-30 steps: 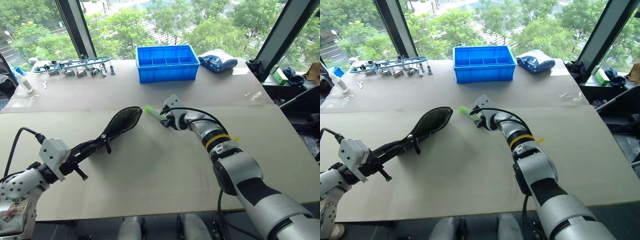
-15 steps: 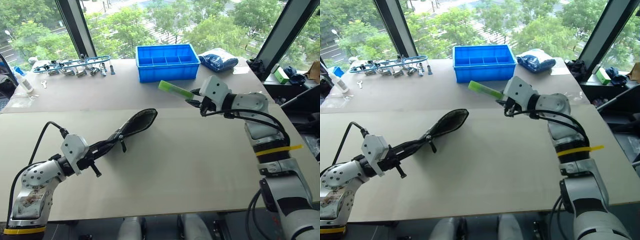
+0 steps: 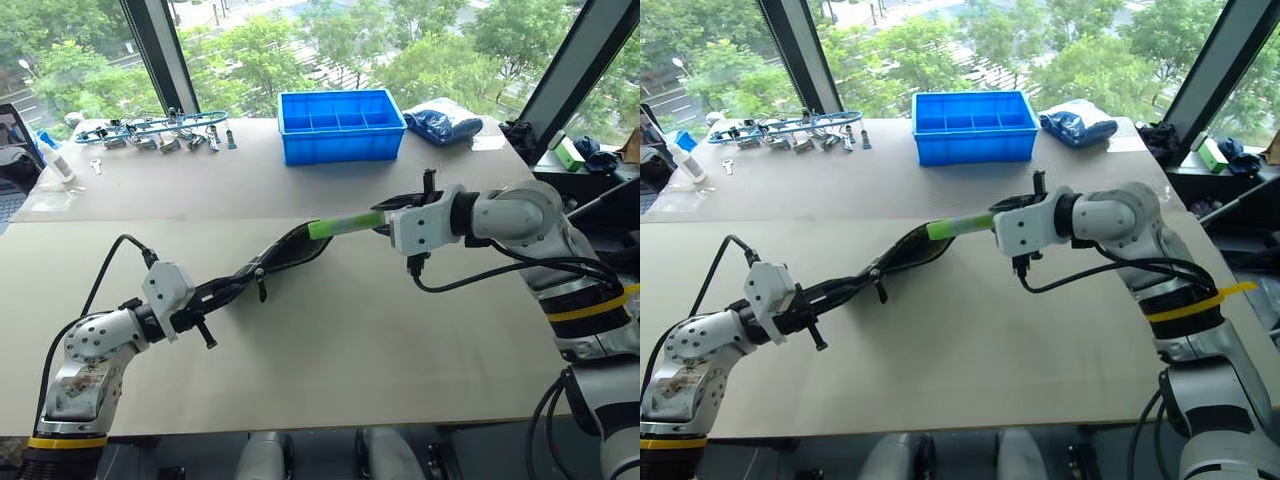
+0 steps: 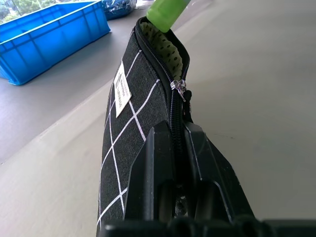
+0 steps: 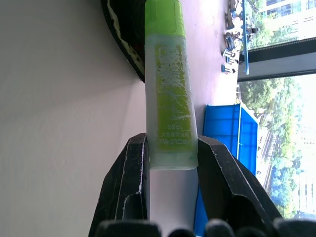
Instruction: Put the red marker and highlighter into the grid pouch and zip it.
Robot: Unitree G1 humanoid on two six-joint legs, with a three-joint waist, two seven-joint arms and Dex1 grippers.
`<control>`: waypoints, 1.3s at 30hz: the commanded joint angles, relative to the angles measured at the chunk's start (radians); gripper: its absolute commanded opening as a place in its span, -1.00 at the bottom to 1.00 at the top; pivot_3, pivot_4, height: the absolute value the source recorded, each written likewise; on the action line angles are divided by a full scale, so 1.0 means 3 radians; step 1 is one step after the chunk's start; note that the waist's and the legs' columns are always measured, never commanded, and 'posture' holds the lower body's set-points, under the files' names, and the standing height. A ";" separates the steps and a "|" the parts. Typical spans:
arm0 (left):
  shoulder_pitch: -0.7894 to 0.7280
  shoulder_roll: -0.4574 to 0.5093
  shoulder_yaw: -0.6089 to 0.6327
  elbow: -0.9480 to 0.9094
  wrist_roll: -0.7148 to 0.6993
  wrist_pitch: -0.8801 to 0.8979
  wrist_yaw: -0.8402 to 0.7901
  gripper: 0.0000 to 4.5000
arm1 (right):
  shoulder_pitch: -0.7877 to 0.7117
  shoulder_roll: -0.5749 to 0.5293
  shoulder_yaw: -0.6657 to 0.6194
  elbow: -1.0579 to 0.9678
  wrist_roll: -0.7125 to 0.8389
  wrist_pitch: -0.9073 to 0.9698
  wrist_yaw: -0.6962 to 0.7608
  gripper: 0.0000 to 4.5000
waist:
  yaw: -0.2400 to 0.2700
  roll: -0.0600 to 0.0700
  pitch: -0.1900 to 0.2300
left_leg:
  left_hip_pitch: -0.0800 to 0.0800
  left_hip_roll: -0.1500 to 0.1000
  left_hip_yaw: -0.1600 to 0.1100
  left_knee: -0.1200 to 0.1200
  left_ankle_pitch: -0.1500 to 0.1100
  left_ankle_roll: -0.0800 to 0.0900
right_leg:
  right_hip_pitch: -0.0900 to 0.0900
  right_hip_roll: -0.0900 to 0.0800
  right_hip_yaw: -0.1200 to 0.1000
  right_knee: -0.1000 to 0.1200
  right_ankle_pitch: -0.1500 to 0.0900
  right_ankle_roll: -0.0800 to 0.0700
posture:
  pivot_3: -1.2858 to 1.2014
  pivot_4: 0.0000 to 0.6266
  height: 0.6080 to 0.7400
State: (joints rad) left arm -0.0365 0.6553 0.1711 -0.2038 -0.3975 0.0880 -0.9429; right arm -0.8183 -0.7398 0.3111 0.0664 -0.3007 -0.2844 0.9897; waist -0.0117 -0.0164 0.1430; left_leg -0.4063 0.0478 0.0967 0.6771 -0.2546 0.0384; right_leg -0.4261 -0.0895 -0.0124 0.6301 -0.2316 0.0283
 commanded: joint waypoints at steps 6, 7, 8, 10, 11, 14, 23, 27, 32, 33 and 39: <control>-0.0098 -0.0052 -0.0070 -0.0071 -0.0019 -0.0041 0.0005 -1.00 | -0.0021 0.0171 0.0194 -0.0168 -0.0285 -0.0239 -0.0170 -0.56 | -0.0002 0.0000 0.0000 | 0.0001 -0.0001 0.0001 0.0002 0.0000 0.0000 | 0.0001 0.0002 -0.0001 0.0001 0.0000 0.0000 | 0.03 -0.52 1.00; -0.0114 -0.0058 -0.0083 -0.0075 -0.0018 -0.0034 0.0006 -1.00 | -0.0050 0.0235 0.0236 -0.0139 -0.0337 -0.0256 -0.0198 -0.56 | -0.0002 0.0000 0.0000 | 0.0001 0.0000 0.0001 0.0002 0.0000 0.0000 | 0.0001 0.0002 -0.0001 0.0001 0.0000 0.0000 | 0.03 -0.52 1.00; -0.0126 -0.0063 -0.0092 -0.0080 -0.0019 -0.0027 0.0009 -1.00 | -0.0080 0.0295 0.0270 -0.0110 -0.0374 -0.0264 -0.0221 -0.56 | -0.0003 0.0000 0.0000 | 0.0001 0.0000 0.0001 0.0002 0.0000 0.0000 | 0.0001 0.0004 -0.0001 0.0001 0.0000 0.0000 | 0.03 -0.52 1.00; -0.0152 -0.0070 -0.0106 -0.0084 -0.0022 -0.0015 0.0015 -1.00 | -0.0139 0.0403 0.0332 -0.0029 -0.0439 -0.0304 -0.0267 -0.56 | -0.0006 0.0000 0.0000 | 0.0001 0.0000 0.0001 0.0002 0.0001 -0.0001 | 0.0000 0.0005 0.0000 0.0002 0.0000 0.0000 | 0.03 -0.52 1.00; -0.0163 -0.0072 -0.0116 -0.0085 -0.0022 -0.0011 0.0018 -1.00 | -0.0175 0.0451 0.0374 0.0035 -0.0486 -0.0352 -0.0302 -0.56 | -0.0006 0.0000 0.0000 | 0.0001 0.0000 0.0001 0.0002 0.0001 -0.0001 | 0.0000 0.0005 0.0000 0.0002 0.0000 0.0000 | 0.03 -0.52 1.00; -0.0186 -0.0080 -0.0136 -0.0088 -0.0020 -0.0004 0.0026 -1.00 | -0.0252 0.0570 0.0462 0.0179 -0.0547 -0.0451 -0.0356 -0.56 | -0.0005 0.0000 0.0000 | 0.0001 0.0000 0.0001 0.0002 0.0001 -0.0001 | 0.0000 0.0004 0.0000 0.0002 0.0000 0.0000 | 0.03 -0.52 1.00; -0.0213 -0.0097 -0.0180 -0.0124 -0.0022 0.0016 0.0071 -1.00 | -0.0179 0.0830 0.0591 0.0438 -0.0379 -0.0519 -0.0262 -0.56 | -0.0002 0.0000 0.0000 | 0.0000 0.0000 0.0001 0.0003 0.0001 -0.0002 | 0.0002 0.0004 -0.0002 0.0002 0.0000 0.0000 | 0.03 -0.52 1.00; -0.0215 -0.0097 -0.0181 -0.0128 -0.0025 0.0020 0.0079 -1.00 | -0.0196 0.0854 0.0547 0.0570 -0.0372 -0.0518 -0.0286 -0.12 | -0.0004 0.0000 0.0000 | 0.0001 0.0000 0.0001 0.0003 0.0001 -0.0002 | 0.0002 0.0004 -0.0001 0.0003 0.0000 0.0000 | 0.03 -0.52 1.00; -0.0214 -0.0096 -0.0180 -0.0138 -0.0031 0.0036 0.0097 -1.00 | -0.0434 0.0795 0.0263 0.0687 -0.0118 -0.0262 -0.0236 0.57 | -0.0004 0.0000 0.0000 | 0.0001 0.0000 0.0000 0.0003 0.0001 -0.0002 | 0.0002 0.0004 -0.0001 0.0003 0.0000 0.0000 | 0.03 -0.52 1.00; -0.0216 -0.0095 -0.0180 -0.0139 -0.0032 0.0038 0.0100 -1.00 | -0.0500 0.0762 0.0205 0.0707 -0.0045 -0.0218 -0.0207 0.57 | -0.0004 0.0000 0.0000 | 0.0000 0.0000 0.0001 0.0003 0.0002 -0.0002 | 0.0001 0.0004 -0.0001 0.0004 0.0000 0.0000 | 0.03 -0.52 1.00; -0.0220 -0.0098 -0.0185 -0.0141 -0.0031 0.0045 0.0127 -1.00 | -0.0372 0.0528 -0.0273 0.0060 0.1149 0.0837 0.0531 0.57 | 0.0005 0.0000 0.0000 | 0.0001 0.0001 -0.0002 0.0002 0.0001 -0.0001 | 0.0004 0.0004 -0.0003 0.0001 0.0000 0.0000 | 0.03 -0.52 1.00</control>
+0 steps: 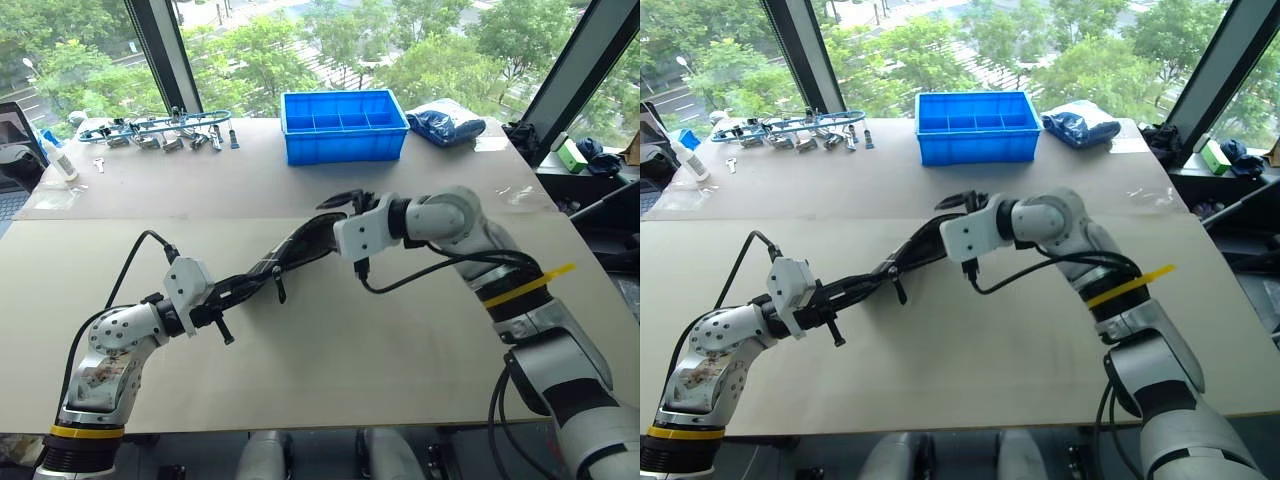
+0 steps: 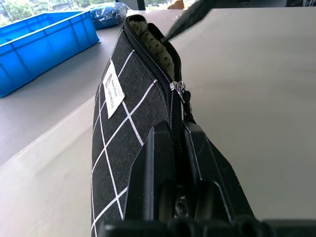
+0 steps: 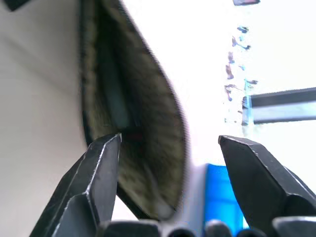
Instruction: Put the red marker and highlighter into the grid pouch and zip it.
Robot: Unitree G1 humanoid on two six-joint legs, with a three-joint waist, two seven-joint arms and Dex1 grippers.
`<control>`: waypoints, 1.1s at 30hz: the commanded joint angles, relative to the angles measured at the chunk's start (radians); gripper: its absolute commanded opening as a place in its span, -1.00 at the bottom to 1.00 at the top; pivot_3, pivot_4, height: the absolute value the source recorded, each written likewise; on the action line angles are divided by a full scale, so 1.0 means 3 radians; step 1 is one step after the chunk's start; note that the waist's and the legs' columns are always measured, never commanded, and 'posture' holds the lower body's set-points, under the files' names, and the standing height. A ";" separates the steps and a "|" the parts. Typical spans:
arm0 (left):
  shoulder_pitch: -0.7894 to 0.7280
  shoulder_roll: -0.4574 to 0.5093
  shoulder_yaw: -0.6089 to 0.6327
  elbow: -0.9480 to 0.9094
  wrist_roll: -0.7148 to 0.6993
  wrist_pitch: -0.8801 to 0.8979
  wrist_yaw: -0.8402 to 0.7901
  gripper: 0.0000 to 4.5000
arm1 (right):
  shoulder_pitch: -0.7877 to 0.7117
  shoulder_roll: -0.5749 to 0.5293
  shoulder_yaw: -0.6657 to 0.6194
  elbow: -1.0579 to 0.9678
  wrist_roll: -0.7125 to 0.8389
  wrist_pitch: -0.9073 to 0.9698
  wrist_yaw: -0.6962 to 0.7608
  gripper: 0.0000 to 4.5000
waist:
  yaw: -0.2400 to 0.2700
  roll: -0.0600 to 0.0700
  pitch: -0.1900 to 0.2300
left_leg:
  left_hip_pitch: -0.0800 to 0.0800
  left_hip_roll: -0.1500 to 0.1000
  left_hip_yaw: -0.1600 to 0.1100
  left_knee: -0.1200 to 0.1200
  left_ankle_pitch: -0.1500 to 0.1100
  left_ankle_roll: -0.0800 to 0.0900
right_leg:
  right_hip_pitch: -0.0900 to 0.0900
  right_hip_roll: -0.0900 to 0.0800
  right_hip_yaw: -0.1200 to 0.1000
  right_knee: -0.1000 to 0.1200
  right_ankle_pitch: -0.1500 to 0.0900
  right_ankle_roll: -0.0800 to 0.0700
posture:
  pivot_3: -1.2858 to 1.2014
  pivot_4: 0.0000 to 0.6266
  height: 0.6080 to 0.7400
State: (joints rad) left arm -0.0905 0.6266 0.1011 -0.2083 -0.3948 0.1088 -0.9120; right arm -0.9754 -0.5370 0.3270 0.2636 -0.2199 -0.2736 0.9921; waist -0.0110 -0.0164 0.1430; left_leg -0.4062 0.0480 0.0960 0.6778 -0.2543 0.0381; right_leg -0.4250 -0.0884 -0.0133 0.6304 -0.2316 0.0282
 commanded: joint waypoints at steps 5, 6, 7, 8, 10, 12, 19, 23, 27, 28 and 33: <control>-0.0034 -0.0008 0.0054 -0.0137 -0.0041 -0.0013 0.0038 -1.00 | 0.0756 -0.0584 -0.0637 -0.1502 0.2003 0.2376 0.0954 0.57 | 0.0040 0.0000 0.0000 | -0.0001 0.0003 -0.0016 0.0001 -0.0004 0.0007 | 0.0003 -0.0007 0.0000 -0.0001 0.0001 0.0001 | 0.03 -0.52 1.00; -0.0034 -0.0009 0.0055 -0.0139 -0.0042 -0.0011 0.0041 -1.00 | 0.0859 -0.0655 -0.0666 -0.1576 0.2110 0.2589 0.0957 0.57 | 0.0042 0.0000 0.0000 | 0.0000 0.0002 -0.0018 0.0003 -0.0005 0.0008 | 0.0005 -0.0007 0.0000 -0.0002 0.0001 0.0002 | 0.03 -0.52 1.00; -0.0028 -0.0007 0.0058 -0.0145 -0.0044 -0.0010 0.0042 -1.00 | 0.0997 -0.0724 -0.0711 -0.1665 0.2268 0.2826 0.0965 0.57 | 0.0043 0.0000 0.0000 | 0.0002 0.0001 -0.0018 0.0003 -0.0006 0.0010 | 0.0005 -0.0008 0.0000 -0.0002 0.0001 0.0002 | 0.03 -0.52 1.00; -0.0024 -0.0005 0.0060 -0.0150 -0.0045 -0.0008 0.0041 -1.00 | 0.1102 -0.0754 -0.0751 -0.1741 0.2386 0.2965 0.0949 0.57 | 0.0044 -0.0001 0.0000 | 0.0002 0.0001 -0.0020 0.0003 -0.0006 0.0011 | 0.0005 -0.0007 0.0000 -0.0003 0.0001 0.0002 | 0.03 -0.52 1.00; -0.0017 0.0000 0.0068 -0.0154 -0.0050 -0.0006 0.0038 -1.00 | 0.1210 -0.0694 -0.0787 -0.1829 0.2513 0.3222 0.0758 0.57 | 0.0044 -0.0001 0.0000 | 0.0003 0.0000 -0.0021 0.0003 -0.0006 0.0011 | 0.0004 -0.0007 0.0001 -0.0002 0.0001 0.0002 | 0.03 -0.52 1.00; -0.0017 0.0003 0.0073 -0.0155 -0.0054 -0.0002 0.0037 -1.00 | 0.1251 -0.0490 -0.0750 -0.1845 0.2534 0.3483 0.0405 0.57 | 0.0019 -0.0001 0.0000 | 0.0005 0.0000 -0.0019 0.0003 -0.0006 0.0011 | 0.0003 -0.0004 0.0004 -0.0001 0.0001 0.0001 | 0.03 -0.52 1.00; -0.0074 -0.0011 0.0008 -0.0138 -0.0042 0.0010 0.0017 -1.00 | 0.1116 0.0566 -0.0230 -0.1485 0.2151 0.4021 -0.0764 0.57 | -0.0008 -0.0003 -0.0002 | 0.0003 0.0002 -0.0022 0.0002 -0.0003 0.0006 | -0.0001 0.0006 0.0006 0.0006 0.0000 -0.0002 | 0.03 -0.52 1.00; -0.0101 -0.0028 -0.0020 -0.0128 -0.0035 0.0009 0.0019 -1.00 | 0.1007 0.0730 -0.0121 -0.1356 0.2156 0.4229 -0.0831 0.57 | 0.0030 -0.0003 -0.0002 | -0.0005 -0.0004 -0.0016 0.0005 -0.0002 0.0003 | -0.0001 0.0001 0.0000 0.0003 0.0001 0.0001 | 0.03 -0.52 1.00; -0.0131 -0.0055 -0.0053 -0.0102 -0.0021 -0.0005 0.0024 -1.00 | 0.0916 0.0967 -0.0138 -0.1156 0.2156 0.4246 -0.0959 0.57 | 0.0042 -0.0003 -0.0002 | -0.0004 -0.0006 -0.0014 0.0005 -0.0002 0.0004 | 0.0003 -0.0002 -0.0001 -0.0001 0.0002 0.0003 | 0.03 -0.52 1.00; -0.0133 -0.0061 -0.0061 -0.0099 -0.0017 -0.0007 0.0027 -1.00 | 0.0894 0.1019 -0.0152 -0.1130 0.2168 0.4253 -0.0973 0.57 | 0.0038 -0.0003 -0.0002 | -0.0003 -0.0006 -0.0014 0.0005 -0.0002 0.0004 | 0.0002 -0.0001 0.0000 -0.0001 0.0002 0.0003 | 0.03 -0.52 1.00; -0.0129 -0.0078 -0.0066 -0.0073 -0.0012 -0.0027 0.0006 -1.00 | 0.0759 0.1269 -0.0264 -0.1019 0.2268 0.4375 -0.1040 0.57 | 0.0014 -0.0003 -0.0002 | -0.0004 -0.0002 -0.0013 0.0005 -0.0002 0.0003 | 0.0001 0.0004 0.0000 0.0002 0.0002 0.0003 | 0.03 -0.52 1.00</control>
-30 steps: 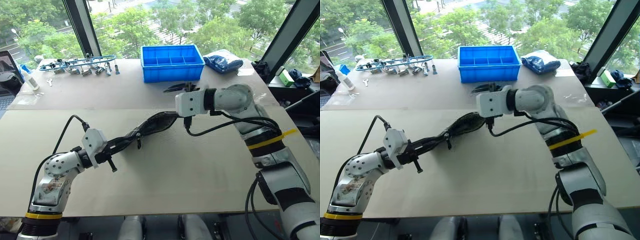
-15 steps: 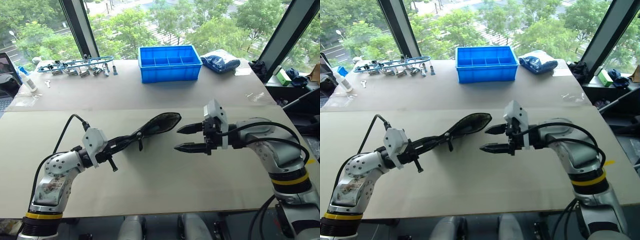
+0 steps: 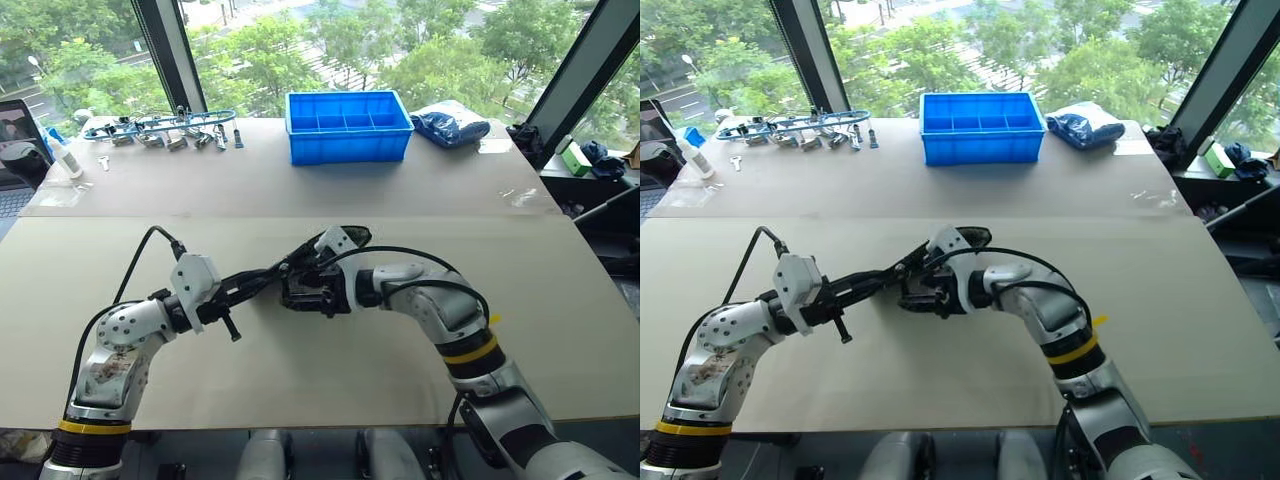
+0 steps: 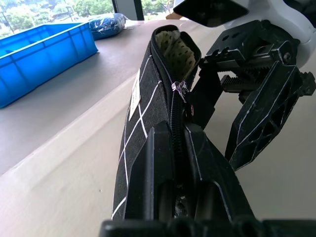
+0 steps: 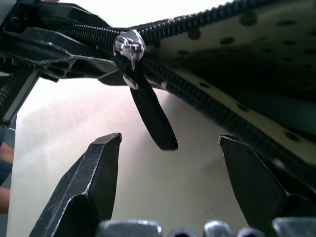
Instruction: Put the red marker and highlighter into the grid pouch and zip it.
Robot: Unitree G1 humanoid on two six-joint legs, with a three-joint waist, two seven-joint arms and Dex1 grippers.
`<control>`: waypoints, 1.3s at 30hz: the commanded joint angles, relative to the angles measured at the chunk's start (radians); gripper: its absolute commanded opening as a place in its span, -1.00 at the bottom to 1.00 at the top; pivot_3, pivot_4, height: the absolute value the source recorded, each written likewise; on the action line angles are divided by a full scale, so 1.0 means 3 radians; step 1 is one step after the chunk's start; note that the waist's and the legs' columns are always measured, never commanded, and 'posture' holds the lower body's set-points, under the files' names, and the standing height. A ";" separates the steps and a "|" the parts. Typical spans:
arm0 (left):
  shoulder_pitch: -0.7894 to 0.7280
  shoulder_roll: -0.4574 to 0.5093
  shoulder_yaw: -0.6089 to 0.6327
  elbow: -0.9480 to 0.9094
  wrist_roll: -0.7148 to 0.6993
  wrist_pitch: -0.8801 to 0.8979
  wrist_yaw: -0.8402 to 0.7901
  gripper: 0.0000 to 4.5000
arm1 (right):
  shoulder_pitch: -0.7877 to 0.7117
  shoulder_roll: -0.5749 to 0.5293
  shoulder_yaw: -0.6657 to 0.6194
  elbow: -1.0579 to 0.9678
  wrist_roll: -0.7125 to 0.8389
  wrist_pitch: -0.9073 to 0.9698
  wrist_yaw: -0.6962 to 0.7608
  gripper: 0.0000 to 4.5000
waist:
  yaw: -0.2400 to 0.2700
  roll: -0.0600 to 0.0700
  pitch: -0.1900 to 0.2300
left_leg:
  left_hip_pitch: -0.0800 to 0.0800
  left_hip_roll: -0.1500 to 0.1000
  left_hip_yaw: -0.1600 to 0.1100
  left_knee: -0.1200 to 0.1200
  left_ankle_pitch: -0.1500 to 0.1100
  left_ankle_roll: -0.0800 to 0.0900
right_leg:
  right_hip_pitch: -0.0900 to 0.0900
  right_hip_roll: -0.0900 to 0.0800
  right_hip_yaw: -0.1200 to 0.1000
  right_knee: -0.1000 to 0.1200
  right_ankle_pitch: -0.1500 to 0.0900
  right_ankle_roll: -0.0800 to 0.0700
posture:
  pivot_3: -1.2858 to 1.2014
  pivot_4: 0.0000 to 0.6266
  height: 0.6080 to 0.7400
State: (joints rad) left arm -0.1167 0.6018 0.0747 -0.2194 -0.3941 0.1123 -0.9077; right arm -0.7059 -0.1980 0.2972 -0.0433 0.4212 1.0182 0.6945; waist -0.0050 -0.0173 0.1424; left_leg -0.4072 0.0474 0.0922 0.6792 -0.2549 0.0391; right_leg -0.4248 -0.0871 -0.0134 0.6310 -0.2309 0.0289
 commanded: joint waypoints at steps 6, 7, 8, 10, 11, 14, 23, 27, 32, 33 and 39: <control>-0.0051 0.0005 0.0022 0.0006 -0.0009 -0.0064 -0.0031 -1.00 | -0.0202 0.0240 -0.0217 0.0102 0.0126 0.0074 -0.0111 0.35 | -0.0018 0.0000 0.0000 | 0.0000 0.0000 0.0000 0.0000 0.0000 0.0000 | 0.0001 0.0000 -0.0001 -0.0001 0.0000 0.0000 | 0.03 -0.52 1.00; -0.0051 0.0006 0.0024 0.0011 -0.0009 -0.0068 -0.0034 -1.00 | -0.0198 0.0231 -0.0217 0.0094 0.0128 0.0070 -0.0107 0.27 | -0.0020 0.0000 0.0000 | -0.0001 0.0000 0.0000 0.0000 0.0000 0.0000 | 0.0000 0.0000 -0.0001 -0.0001 0.0000 0.0000 | 0.03 -0.52 1.00; -0.0050 0.0007 0.0027 0.0016 -0.0007 -0.0074 -0.0037 -1.00 | -0.0191 0.0214 -0.0211 0.0079 0.0124 0.0056 -0.0097 0.11 | -0.0021 0.0000 0.0000 | -0.0002 0.0000 0.0000 0.0000 0.0000 0.0000 | -0.0001 0.0000 -0.0001 -0.0001 0.0000 0.0000 | 0.03 -0.52 1.00; -0.0047 0.0009 0.0030 0.0022 -0.0004 -0.0080 -0.0042 -1.00 | -0.0182 0.0183 -0.0207 0.0057 0.0118 0.0033 -0.0083 -0.22 | -0.0023 0.0000 0.0000 | -0.0001 0.0000 0.0000 -0.0001 0.0000 0.0000 | 0.0000 0.0000 -0.0001 -0.0001 0.0000 0.0000 | 0.03 -0.52 1.00; -0.0047 0.0009 0.0031 0.0023 -0.0002 -0.0081 -0.0043 -1.00 | -0.0182 0.0173 -0.0209 0.0053 0.0119 0.0030 -0.0078 -0.36 | -0.0023 0.0000 0.0000 | -0.0002 0.0000 0.0000 -0.0001 0.0000 0.0000 | 0.0000 0.0000 -0.0001 -0.0001 0.0000 0.0000 | 0.03 -0.52 1.00; -0.0045 0.0008 0.0034 0.0029 0.0003 -0.0088 -0.0046 -1.00 | -0.0197 0.0125 -0.0235 0.0062 0.0124 0.0001 -0.0053 -0.78 | -0.0024 0.0000 0.0000 | -0.0001 0.0000 -0.0001 -0.0001 0.0000 0.0000 | 0.0000 0.0000 0.0000 -0.0001 0.0000 0.0000 | 0.03 -0.52 1.00; -0.0050 -0.0009 0.0023 0.0060 0.0025 -0.0126 -0.0053 -1.00 | -0.0171 -0.0193 -0.0285 -0.0101 0.0184 0.0068 0.0115 -0.97 | -0.0023 0.0000 0.0000 | -0.0001 0.0000 -0.0002 -0.0001 0.0000 0.0000 | 0.0000 0.0000 0.0000 -0.0001 0.0000 0.0000 | 0.03 -0.52 1.00; -0.0047 -0.0013 0.0016 0.0068 0.0028 -0.0146 -0.0050 -1.00 | -0.0095 -0.0743 -0.0374 -0.0295 0.0260 0.0056 0.0444 -0.97 | 0.0002 0.0000 0.0000 | -0.0003 -0.0002 -0.0004 0.0000 0.0000 0.0001 | 0.0000 -0.0005 -0.0002 -0.0003 0.0000 0.0001 | 0.03 -0.52 1.00; -0.0044 -0.0012 0.0014 0.0083 0.0023 -0.0160 -0.0049 -1.00 | 0.0052 -0.1489 -0.0528 -0.0189 0.0161 -0.0344 0.0845 -0.97 | 0.0006 -0.0001 0.0001 | -0.0001 -0.0004 -0.0004 -0.0001 -0.0002 0.0004 | 0.0001 -0.0006 0.0000 -0.0005 0.0000 0.0002 | 0.03 -0.52 1.00; -0.0042 -0.0014 0.0013 0.0081 0.0021 -0.0159 -0.0045 -1.00 | 0.0087 -0.1602 -0.0537 -0.0152 0.0124 -0.0447 0.0915 -0.97 | 0.0006 -0.0001 0.0000 | -0.0001 -0.0004 -0.0004 -0.0001 -0.0002 0.0004 | 0.0001 -0.0006 0.0000 -0.0006 0.0000 0.0002 | 0.03 -0.52 1.00; -0.0042 -0.0021 0.0010 0.0080 0.0009 -0.0164 -0.0035 -1.00 | 0.0164 -0.1920 -0.0546 0.0117 0.0002 -0.0771 0.1123 -0.97 | -0.0020 -0.0002 0.0001 | 0.0001 -0.0001 -0.0004 -0.0002 -0.0003 0.0005 | 0.0001 -0.0001 0.0004 -0.0006 0.0000 0.0001 | 0.03 -0.52 1.00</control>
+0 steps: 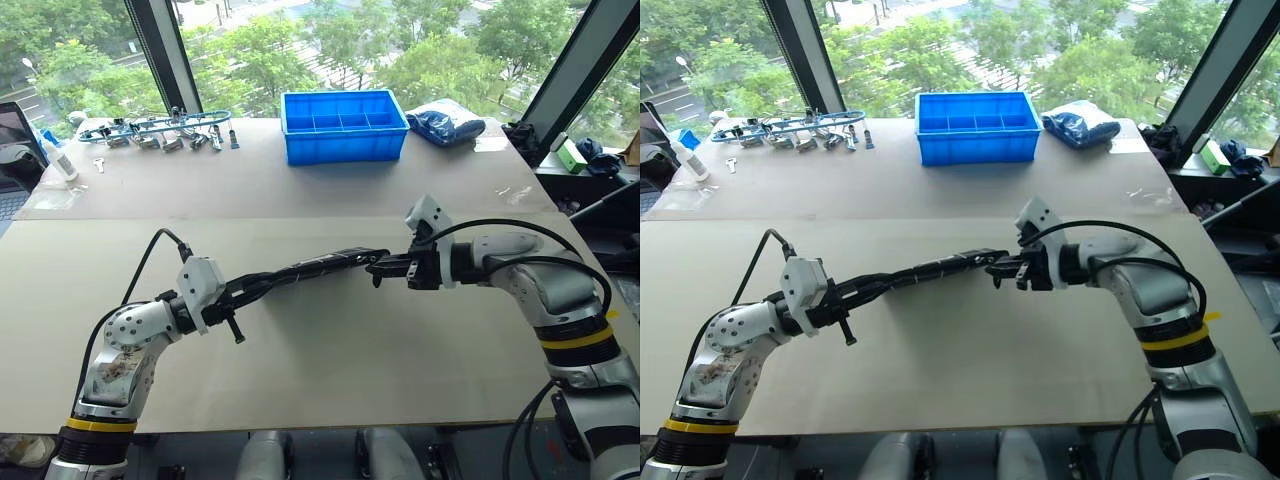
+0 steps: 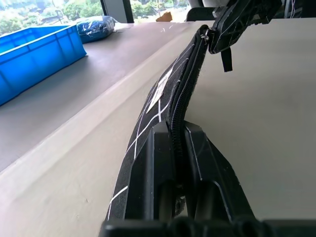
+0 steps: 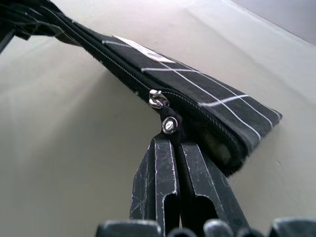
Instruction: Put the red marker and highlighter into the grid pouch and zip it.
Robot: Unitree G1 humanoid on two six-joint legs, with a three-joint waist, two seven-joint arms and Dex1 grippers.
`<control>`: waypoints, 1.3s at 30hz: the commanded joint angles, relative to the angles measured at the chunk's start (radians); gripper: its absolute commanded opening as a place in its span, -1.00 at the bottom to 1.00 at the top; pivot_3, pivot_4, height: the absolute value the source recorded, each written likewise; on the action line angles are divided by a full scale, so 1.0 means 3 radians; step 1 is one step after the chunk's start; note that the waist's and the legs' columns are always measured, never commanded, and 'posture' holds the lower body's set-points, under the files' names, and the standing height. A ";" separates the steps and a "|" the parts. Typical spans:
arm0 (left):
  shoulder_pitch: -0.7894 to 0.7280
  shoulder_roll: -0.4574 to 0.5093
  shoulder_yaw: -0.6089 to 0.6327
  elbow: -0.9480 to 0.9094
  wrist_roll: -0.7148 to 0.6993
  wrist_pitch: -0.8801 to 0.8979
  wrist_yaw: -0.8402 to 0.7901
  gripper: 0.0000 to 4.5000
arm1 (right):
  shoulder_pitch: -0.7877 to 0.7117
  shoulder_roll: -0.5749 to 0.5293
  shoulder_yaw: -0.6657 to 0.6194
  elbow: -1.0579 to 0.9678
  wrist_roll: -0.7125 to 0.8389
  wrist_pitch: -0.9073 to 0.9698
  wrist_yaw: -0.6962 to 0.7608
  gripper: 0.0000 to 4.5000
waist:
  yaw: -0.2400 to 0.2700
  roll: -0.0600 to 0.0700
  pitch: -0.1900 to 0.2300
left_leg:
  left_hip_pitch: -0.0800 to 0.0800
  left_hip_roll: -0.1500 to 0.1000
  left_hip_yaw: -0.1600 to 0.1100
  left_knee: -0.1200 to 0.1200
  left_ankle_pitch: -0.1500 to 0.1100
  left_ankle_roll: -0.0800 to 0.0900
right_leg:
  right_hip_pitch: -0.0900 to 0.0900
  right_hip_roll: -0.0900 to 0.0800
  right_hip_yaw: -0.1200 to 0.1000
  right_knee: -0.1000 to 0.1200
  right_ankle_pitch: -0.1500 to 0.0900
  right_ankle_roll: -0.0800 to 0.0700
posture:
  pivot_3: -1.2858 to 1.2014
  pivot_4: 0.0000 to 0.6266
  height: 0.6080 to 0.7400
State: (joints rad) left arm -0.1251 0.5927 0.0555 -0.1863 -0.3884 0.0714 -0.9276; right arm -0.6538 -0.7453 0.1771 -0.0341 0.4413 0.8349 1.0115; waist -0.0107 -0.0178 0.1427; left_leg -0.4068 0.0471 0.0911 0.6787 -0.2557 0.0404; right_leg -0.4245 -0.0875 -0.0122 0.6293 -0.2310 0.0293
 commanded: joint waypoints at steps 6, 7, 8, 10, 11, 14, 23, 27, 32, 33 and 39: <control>-0.0045 0.0015 0.0080 -0.0010 -0.0024 -0.0022 0.0023 -1.00 | 0.0015 -0.0090 -0.0124 0.0212 -0.0144 -0.0287 0.0076 -0.97 | 0.0003 -0.0001 0.0000 | -0.0001 0.0000 -0.0001 0.0000 0.0000 0.0000 | 0.0000 -0.0001 0.0000 0.0000 0.0000 0.0000 | 0.03 -0.52 1.00; -0.0050 0.0019 0.0082 -0.0010 -0.0027 -0.0018 0.0019 -1.00 | 0.0003 -0.0077 -0.0133 0.0266 -0.0173 -0.0319 0.0049 -0.97 | 0.0003 -0.0001 0.0000 | -0.0001 0.0000 -0.0002 0.0001 0.0000 0.0000 | 0.0000 -0.0001 0.0000 0.0000 0.0000 0.0000 | 0.03 -0.52 1.00; -0.0053 0.0022 0.0083 -0.0009 -0.0028 -0.0016 0.0017 -1.00 | -0.0005 -0.0069 -0.0139 0.0305 -0.0192 -0.0343 0.0032 -0.97 | 0.0004 -0.0001 0.0000 | -0.0001 0.0000 -0.0002 0.0001 0.0000 0.0000 | 0.0000 -0.0001 0.0000 0.0000 0.0000 0.0000 | 0.03 -0.52 1.00; -0.0067 0.0038 0.0089 -0.0007 -0.0035 -0.0005 0.0005 -1.00 | -0.0067 -0.0033 -0.0155 0.0463 -0.0286 -0.0415 -0.0089 -0.97 | 0.0004 -0.0001 0.0000 | -0.0001 -0.0001 -0.0002 0.0001 0.0000 0.0000 | 0.0000 -0.0002 0.0000 0.0000 0.0000 0.0000 | 0.03 -0.52 1.00; -0.0074 0.0045 0.0095 -0.0008 -0.0042 0.0005 0.0001 -1.00 | -0.0068 -0.0044 -0.0166 0.0492 -0.0293 -0.0441 -0.0079 -0.84 | 0.0005 -0.0001 0.0001 | 0.0000 -0.0001 -0.0001 0.0001 0.0000 0.0000 | 0.0001 -0.0002 0.0000 0.0000 0.0000 0.0000 | 0.03 -0.52 1.00; -0.0101 0.0059 0.0107 -0.0003 -0.0058 0.0029 -0.0004 -1.00 | -0.0060 -0.0071 -0.0209 0.0541 -0.0288 -0.0471 -0.0041 -0.44 | 0.0026 -0.0001 0.0001 | -0.0002 -0.0002 0.0001 0.0001 0.0000 0.0000 | 0.0000 -0.0003 0.0000 -0.0001 0.0000 0.0000 | 0.03 -0.52 1.00; -0.0158 0.0052 0.0099 0.0031 -0.0056 0.0054 -0.0022 -1.00 | -0.0005 0.0028 -0.0274 0.0442 -0.0228 -0.0430 -0.0025 0.91 | 0.0031 -0.0001 0.0001 | -0.0001 -0.0001 0.0002 0.0001 0.0000 0.0000 | 0.0000 -0.0002 0.0000 -0.0001 0.0000 0.0001 | 0.03 -0.52 1.00; -0.0195 0.0040 0.0084 0.0066 -0.0050 0.0043 -0.0029 -1.00 | 0.0118 -0.0108 -0.0291 0.0324 -0.0191 -0.0425 0.0135 0.98 | 0.0043 -0.0001 0.0001 | -0.0002 -0.0002 0.0001 0.0001 0.0000 0.0000 | 0.0000 -0.0003 0.0000 -0.0001 0.0000 0.0001 | 0.03 -0.52 1.00; -0.0205 0.0015 0.0010 0.0078 -0.0033 0.0003 -0.0084 -1.00 | 0.0286 -0.0420 -0.0719 0.0450 0.0021 -0.0425 0.0364 0.98 | 0.0089 -0.0001 0.0001 | -0.0003 -0.0007 0.0003 0.0003 0.0000 0.0001 | 0.0003 -0.0007 -0.0001 -0.0003 0.0001 0.0004 | 0.03 -0.52 1.00; -0.0207 0.0009 -0.0017 0.0081 -0.0017 -0.0016 -0.0103 -1.00 | 0.0341 -0.0485 -0.0794 0.0434 0.0071 -0.0420 0.0420 0.98 | 0.0092 -0.0001 0.0001 | -0.0004 -0.0008 0.0003 0.0003 0.0000 0.0001 | 0.0002 -0.0009 -0.0002 -0.0004 0.0002 0.0004 | 0.03 -0.52 1.00; -0.0207 0.0095 -0.0195 0.0226 0.0192 -0.0331 -0.0377 -1.00 | 0.0690 -0.0611 -0.1062 0.0173 0.0222 -0.0460 0.0521 0.98 | 0.0061 -0.0001 0.0001 | 0.0001 -0.0004 0.0004 0.0003 -0.0002 0.0003 | 0.0005 -0.0003 0.0001 -0.0005 0.0001 0.0004 | 0.03 -0.52 1.00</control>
State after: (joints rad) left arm -0.1826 0.6024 0.0041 -0.1293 -0.3515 0.0259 -1.0066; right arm -0.4491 -0.9236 -0.1001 0.0687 0.4765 0.7082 1.1554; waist 0.0076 -0.0182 0.1429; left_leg -0.4061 0.0463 0.0920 0.6794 -0.2562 0.0414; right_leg -0.4230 -0.0881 -0.0112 0.6281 -0.2305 0.0305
